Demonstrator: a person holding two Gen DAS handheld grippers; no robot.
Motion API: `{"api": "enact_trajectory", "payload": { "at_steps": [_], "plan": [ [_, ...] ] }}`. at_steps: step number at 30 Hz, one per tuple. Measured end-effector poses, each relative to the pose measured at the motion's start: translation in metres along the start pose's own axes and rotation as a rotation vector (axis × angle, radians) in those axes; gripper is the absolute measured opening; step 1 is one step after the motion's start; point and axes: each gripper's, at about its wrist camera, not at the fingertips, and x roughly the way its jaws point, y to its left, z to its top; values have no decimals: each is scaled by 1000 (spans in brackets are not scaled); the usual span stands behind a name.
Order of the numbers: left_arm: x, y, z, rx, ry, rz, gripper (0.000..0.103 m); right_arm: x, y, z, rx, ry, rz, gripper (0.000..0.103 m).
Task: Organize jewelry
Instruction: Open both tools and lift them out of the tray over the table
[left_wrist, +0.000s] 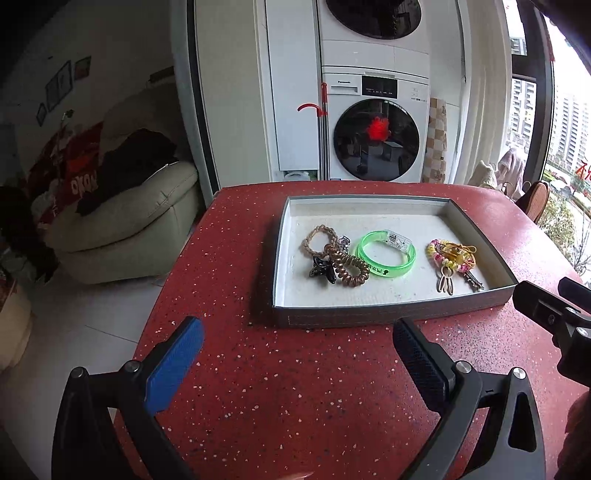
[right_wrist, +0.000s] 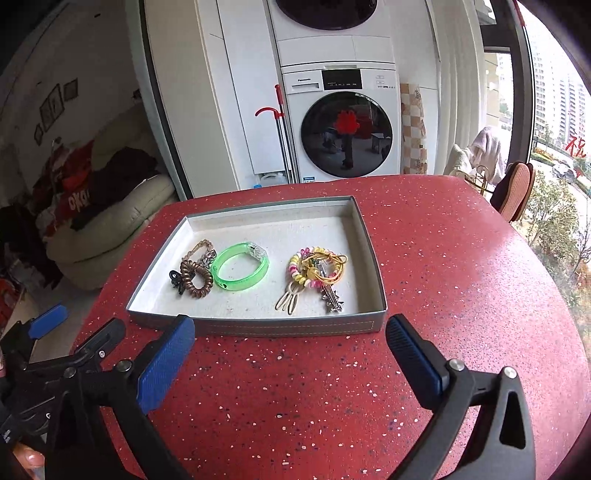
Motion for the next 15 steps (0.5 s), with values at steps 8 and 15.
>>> {"api": "enact_trajectory", "payload": {
  "at_steps": [8,15],
  "plan": [
    [-20,2,-20,-11,-9,4,103,-26,-3,-20,2,-21,-45,103],
    [-35,0,-32,5,-14,0,103,-46,3,-35,-29,-64,-84,103]
  ]
}}
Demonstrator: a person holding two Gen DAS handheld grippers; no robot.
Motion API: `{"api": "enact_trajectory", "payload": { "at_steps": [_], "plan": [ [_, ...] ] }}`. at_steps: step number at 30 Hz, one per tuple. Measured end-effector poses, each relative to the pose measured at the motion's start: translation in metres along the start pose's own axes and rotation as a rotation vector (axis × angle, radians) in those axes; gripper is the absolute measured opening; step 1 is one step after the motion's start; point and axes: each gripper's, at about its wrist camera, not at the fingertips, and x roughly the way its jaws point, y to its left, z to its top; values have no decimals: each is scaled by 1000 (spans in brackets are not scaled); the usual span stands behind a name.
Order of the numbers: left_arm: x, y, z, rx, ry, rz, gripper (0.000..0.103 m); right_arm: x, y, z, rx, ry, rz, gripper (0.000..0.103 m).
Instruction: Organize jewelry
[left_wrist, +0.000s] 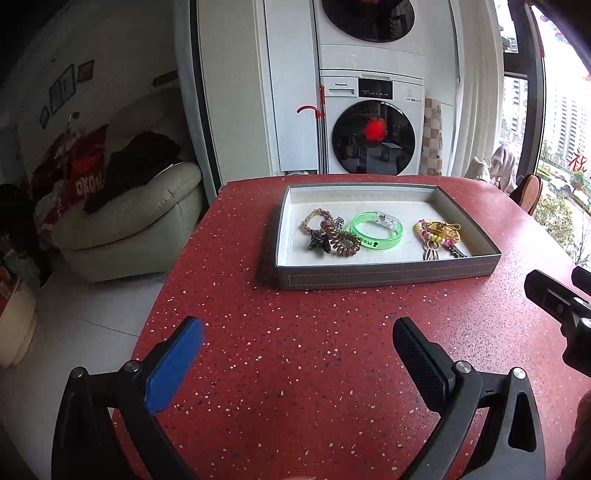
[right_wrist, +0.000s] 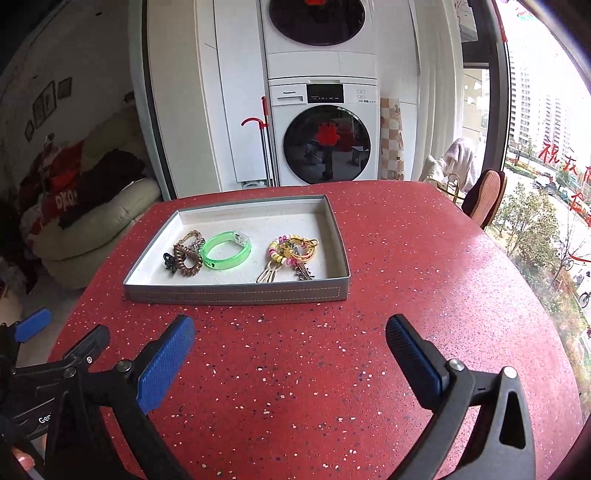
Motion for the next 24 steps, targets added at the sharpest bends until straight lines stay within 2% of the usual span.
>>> {"api": "enact_trajectory", "payload": {
  "at_steps": [24],
  "plan": [
    [-11,-1,1,0,-2,1,103,-10,1,-3,6,-5,5,103]
  ]
}}
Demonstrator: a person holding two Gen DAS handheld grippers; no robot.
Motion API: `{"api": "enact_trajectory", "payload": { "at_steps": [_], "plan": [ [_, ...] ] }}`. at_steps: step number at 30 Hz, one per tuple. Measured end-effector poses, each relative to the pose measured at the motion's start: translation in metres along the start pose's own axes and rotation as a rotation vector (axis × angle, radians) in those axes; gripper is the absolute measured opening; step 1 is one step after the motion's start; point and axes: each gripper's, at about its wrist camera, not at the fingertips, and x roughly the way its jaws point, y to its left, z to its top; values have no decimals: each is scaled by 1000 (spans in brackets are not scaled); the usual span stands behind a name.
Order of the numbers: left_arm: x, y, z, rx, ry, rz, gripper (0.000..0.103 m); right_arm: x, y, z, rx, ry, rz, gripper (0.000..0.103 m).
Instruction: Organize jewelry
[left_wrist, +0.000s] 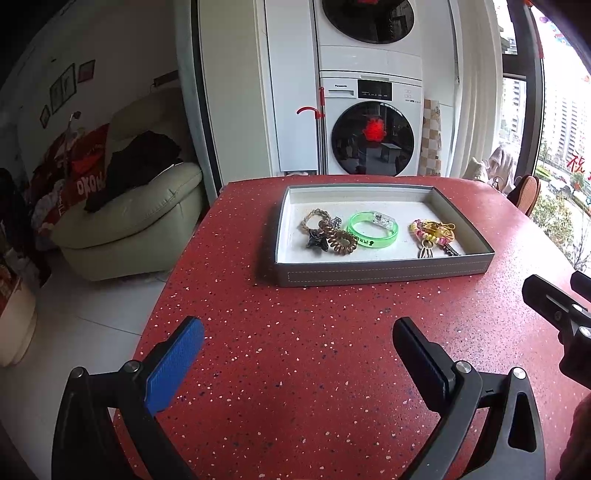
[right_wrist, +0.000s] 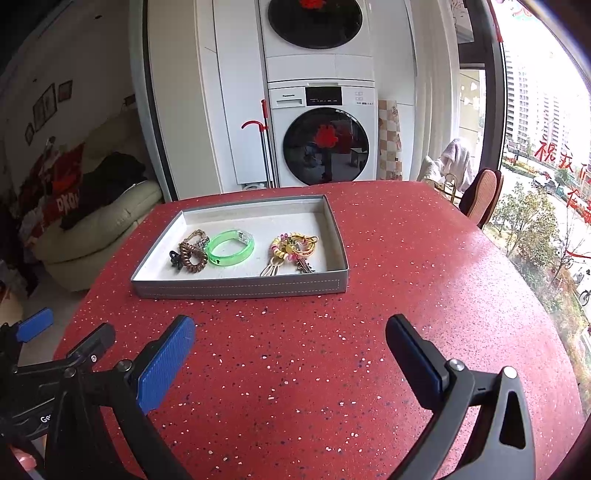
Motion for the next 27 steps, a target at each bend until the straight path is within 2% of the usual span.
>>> {"api": "enact_trajectory", "payload": {
  "at_steps": [27],
  "plan": [
    [-2,-2,1,9,4,7,103,2,-1,3,-6,3,-2,103]
  ]
}}
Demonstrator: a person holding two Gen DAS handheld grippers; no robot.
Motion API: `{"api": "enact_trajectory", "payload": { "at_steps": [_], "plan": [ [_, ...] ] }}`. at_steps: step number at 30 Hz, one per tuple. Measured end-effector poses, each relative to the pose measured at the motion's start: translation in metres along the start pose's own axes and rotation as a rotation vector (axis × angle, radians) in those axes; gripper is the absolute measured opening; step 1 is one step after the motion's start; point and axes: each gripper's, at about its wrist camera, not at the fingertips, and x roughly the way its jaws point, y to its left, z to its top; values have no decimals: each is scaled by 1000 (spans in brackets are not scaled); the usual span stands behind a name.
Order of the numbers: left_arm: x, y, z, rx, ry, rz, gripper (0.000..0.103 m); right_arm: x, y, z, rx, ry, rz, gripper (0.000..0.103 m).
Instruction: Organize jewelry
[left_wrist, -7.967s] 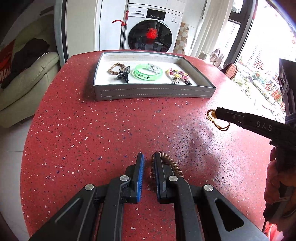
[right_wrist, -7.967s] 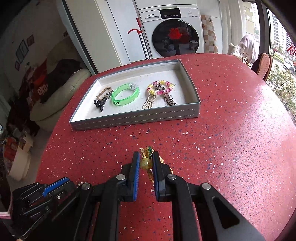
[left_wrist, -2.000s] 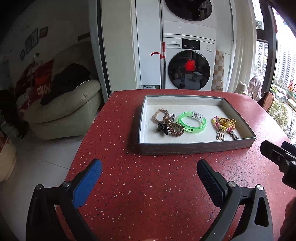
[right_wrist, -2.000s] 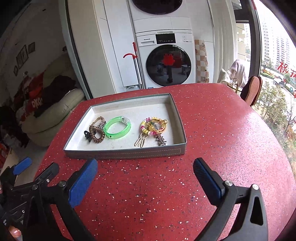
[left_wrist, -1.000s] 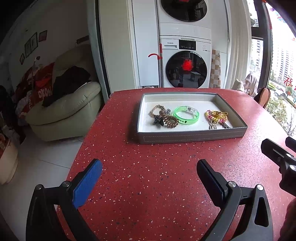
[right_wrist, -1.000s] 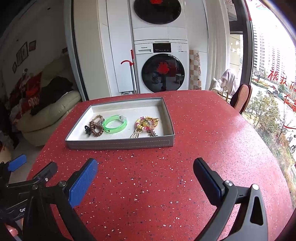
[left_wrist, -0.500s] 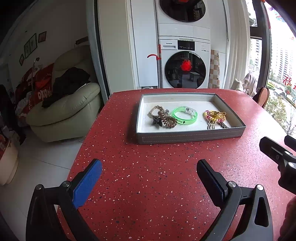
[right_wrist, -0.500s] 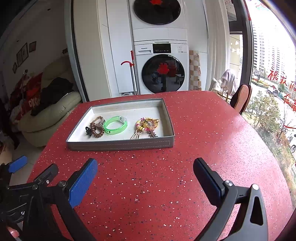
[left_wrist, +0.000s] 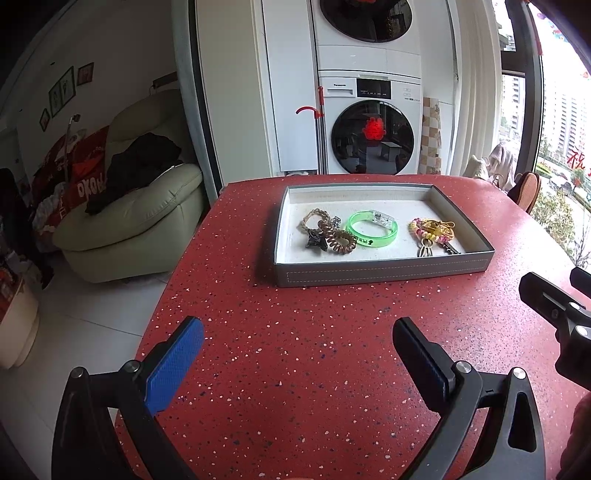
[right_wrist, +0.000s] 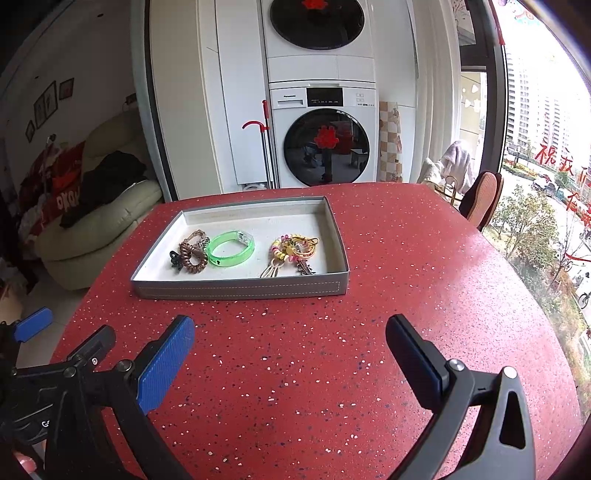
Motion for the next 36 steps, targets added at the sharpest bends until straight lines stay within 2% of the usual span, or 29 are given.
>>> {"api": "enact_trajectory", "payload": {
  "at_steps": [36],
  "plan": [
    [6,3,-3,-13,16,1,103,5,5,-5,-8,9,1,103]
  ]
}}
